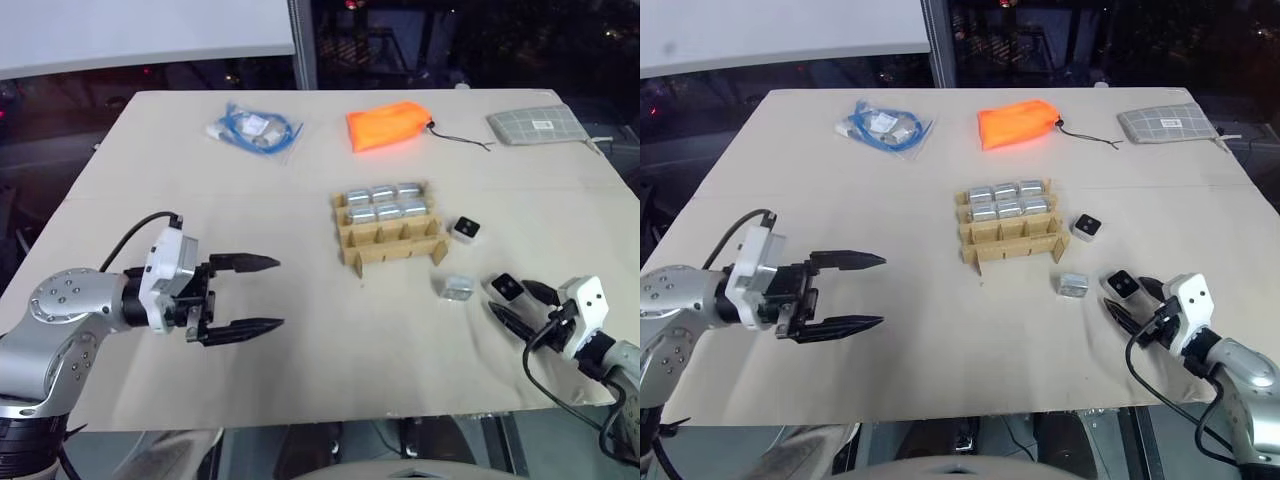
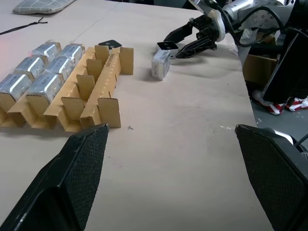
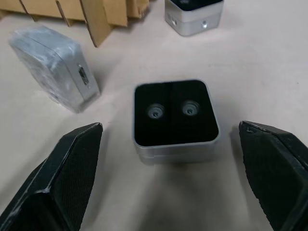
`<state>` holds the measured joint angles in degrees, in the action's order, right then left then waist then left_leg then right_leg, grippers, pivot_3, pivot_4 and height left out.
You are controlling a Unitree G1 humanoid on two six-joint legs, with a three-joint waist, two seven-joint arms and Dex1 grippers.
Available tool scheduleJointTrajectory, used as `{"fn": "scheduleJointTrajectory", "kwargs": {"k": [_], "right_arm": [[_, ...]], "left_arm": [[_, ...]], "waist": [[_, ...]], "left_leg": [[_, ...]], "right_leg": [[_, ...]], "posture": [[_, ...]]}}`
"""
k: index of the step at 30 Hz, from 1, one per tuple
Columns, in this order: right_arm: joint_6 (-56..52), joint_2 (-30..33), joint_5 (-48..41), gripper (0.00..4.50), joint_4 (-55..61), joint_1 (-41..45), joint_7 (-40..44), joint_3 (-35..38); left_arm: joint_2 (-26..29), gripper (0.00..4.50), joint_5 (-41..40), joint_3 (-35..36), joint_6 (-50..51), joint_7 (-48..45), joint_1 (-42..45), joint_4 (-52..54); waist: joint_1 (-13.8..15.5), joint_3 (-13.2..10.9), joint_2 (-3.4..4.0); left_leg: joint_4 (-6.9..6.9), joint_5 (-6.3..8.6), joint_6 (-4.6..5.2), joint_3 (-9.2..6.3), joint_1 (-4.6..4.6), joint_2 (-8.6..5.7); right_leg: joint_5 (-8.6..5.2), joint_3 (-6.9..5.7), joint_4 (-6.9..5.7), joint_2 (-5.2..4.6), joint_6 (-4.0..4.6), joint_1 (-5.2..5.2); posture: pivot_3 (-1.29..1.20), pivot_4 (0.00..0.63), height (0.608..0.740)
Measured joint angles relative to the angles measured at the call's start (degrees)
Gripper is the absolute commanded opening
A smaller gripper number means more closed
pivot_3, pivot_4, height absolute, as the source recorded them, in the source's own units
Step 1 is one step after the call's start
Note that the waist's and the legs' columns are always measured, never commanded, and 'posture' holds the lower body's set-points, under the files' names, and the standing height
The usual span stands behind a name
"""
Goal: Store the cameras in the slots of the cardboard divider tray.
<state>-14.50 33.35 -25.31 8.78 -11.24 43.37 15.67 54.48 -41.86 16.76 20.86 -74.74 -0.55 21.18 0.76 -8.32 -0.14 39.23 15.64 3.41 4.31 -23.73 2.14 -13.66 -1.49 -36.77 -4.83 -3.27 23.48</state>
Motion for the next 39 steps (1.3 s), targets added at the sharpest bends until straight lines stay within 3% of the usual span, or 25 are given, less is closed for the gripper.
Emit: {"fn": "scheduleJointTrajectory", "kwargs": {"k": [2,5,6,19,29,33,39], "right_arm": [[-0.9,0.0,0.0,3.35,0.0,0.1,0.0,0.0],[-1.5,0.1,-0.1,1.90,0.0,0.1,0.0,0.0],[-1.5,0.1,-0.1,1.77,0.1,0.1,0.0,0.0],[-0.7,-0.1,-1.0,1.77,0.9,-0.8,1.1,0.1],[-0.7,1.7,-3.0,1.77,12.7,4.3,1.1,0.4],[-0.6,3.5,-1.2,1.77,17.5,9.8,1.2,-3.9],[8.3,4.7,12.1,1.77,19.3,19.4,3.0,-18.0]], "left_arm": [[0.0,4.50,0.1,0.3,-0.1,-0.1,-0.3,0.0],[-0.2,4.50,0.0,0.8,0.0,0.0,-0.9,0.0],[-0.3,4.50,-0.1,0.8,0.1,0.1,-1.0,0.0],[-0.7,4.50,-0.4,0.8,1.4,1.3,-1.3,0.8],[-4.7,4.50,-1.5,-1.3,6.3,8.6,3.1,0.8],[-9.3,4.50,-5.0,-2.8,11.4,15.3,5.6,1.8],[-15.9,4.50,-13.6,-7.3,20.8,26.1,11.3,6.1]], "waist": [[0.0,0.0,0.00],[0.0,0.0,0.00],[0.0,0.0,0.00],[0.0,0.0,0.00],[0.0,0.0,0.00],[0.0,0.0,-0.05],[0.0,-0.1,-0.24]], "left_leg": [[0.00,0.00,0.00,0.00,0.00,0.00],[0.00,0.00,0.00,0.00,0.00,0.00],[0.00,0.00,0.00,0.00,0.00,0.00],[0.00,-0.01,-0.01,-0.01,0.00,0.01],[0.02,-0.03,-0.04,-0.04,0.01,0.00],[0.03,-0.04,-0.06,-0.08,0.00,0.00],[0.07,-0.17,-0.28,-0.11,-0.01,-0.07]], "right_leg": [[0.00,0.00,0.00,0.01,0.00,0.00],[0.00,0.01,0.00,0.02,0.00,0.00],[0.00,0.01,0.00,0.02,0.00,0.00],[0.00,0.02,-0.01,0.05,-0.01,0.00],[0.12,0.04,-0.03,0.09,-0.21,-0.02],[0.14,0.04,-0.04,0.12,-0.23,-0.02],[0.15,0.03,-0.05,0.13,-0.24,-0.03]], "posture": [[0.00,0.150,0.740],[0.00,0.150,0.740],[0.00,0.150,0.740],[0.00,0.150,0.740],[0.00,0.150,0.740],[0.00,0.150,0.740],[0.00,0.150,0.740]]}}
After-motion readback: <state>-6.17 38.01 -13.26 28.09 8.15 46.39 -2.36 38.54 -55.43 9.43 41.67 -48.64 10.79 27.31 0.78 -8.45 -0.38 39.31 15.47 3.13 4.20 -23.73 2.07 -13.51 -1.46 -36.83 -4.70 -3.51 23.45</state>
